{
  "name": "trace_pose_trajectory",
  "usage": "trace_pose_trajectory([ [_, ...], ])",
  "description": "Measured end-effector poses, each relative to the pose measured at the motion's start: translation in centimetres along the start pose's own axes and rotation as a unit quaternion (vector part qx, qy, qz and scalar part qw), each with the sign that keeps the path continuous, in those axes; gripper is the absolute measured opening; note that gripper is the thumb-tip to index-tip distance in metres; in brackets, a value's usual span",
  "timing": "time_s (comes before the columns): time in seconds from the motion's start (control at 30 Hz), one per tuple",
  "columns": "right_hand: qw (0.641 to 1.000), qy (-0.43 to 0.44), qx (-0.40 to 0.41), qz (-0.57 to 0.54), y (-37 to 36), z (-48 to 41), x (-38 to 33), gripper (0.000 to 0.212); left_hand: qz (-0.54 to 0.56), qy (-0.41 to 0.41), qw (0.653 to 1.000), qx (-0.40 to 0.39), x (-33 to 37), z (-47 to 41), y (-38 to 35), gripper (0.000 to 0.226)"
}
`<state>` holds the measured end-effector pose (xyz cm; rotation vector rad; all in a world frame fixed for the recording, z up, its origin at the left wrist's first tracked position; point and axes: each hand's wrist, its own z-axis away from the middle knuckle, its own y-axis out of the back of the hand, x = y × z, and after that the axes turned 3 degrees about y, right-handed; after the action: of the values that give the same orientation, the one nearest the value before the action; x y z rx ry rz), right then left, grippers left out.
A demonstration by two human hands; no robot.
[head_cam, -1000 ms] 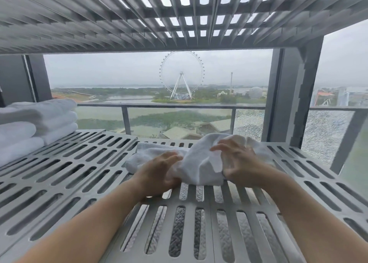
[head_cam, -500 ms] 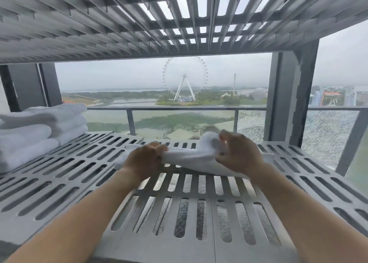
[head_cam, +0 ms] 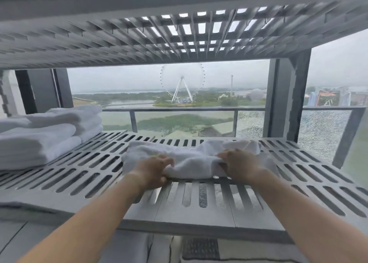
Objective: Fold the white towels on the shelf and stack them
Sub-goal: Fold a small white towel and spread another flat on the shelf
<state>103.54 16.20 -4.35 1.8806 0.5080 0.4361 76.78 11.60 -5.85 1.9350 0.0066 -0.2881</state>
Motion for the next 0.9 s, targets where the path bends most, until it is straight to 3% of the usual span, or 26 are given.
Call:
trace_pose_trajectory([
  [0.2,0.994,-0.103,0.033,0.007,-0.6,3.6,-2.6,0.009,-0.011,-0.011,1.0,-0.014,0.2,1.8,1.0,0.032],
  [0.37,0.993,-0.096,0.073,0.009,-0.4,5.3,-4.6,0.004,0.042,0.034,0.999,0.003,1.2,3.9,1.2,0.03],
  [0.5,0.987,-0.11,0.113,0.04,0.4,5.2,-4.1,0.019,0.115,0.042,0.986,0.114,0.8,4.1,1.6,0.014],
  [0.57,0.981,-0.117,0.141,0.066,0.8,4.0,-2.9,0.031,0.106,0.026,0.982,0.152,0.0,3.0,1.9,0.022],
  [0.63,0.972,-0.122,0.176,0.099,1.0,2.0,-1.6,0.029,0.083,0.026,0.984,0.159,-0.9,1.1,2.1,0.033],
  [0.9,0.966,-0.095,0.192,0.146,0.4,-8.6,4.2,0.037,-0.025,0.089,0.975,0.2,-2.6,-10.1,1.1,0.026],
])
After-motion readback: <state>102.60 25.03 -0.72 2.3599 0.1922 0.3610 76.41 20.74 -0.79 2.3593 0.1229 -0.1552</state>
